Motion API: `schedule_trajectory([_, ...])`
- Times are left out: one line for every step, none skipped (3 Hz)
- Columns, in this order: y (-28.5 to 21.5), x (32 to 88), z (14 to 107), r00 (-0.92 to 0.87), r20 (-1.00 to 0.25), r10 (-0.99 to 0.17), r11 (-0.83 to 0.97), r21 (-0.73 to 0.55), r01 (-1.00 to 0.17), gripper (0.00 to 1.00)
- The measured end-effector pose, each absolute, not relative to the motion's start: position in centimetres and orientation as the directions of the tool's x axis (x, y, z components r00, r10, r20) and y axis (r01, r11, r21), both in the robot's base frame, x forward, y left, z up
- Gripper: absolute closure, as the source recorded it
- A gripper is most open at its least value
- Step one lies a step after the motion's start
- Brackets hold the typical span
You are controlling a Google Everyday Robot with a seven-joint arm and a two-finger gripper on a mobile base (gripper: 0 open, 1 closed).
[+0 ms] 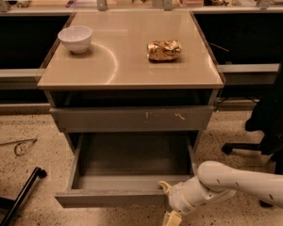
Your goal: Open middle drawer
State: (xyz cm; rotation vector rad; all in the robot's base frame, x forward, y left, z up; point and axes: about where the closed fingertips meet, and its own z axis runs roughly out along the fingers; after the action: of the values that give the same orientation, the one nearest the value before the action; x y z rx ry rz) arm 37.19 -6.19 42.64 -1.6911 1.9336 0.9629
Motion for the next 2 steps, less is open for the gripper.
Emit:
schedule_trajectory([-6.2, 37.2, 43.2, -0.192, -0.689, -0.699, 0.033, 0.236, -0.971, 0.0])
schedule_trajectory([-6.8, 34.8, 42.9, -0.238, -0.692, -0.682, 0.058, 0.273, -0.96, 0.0])
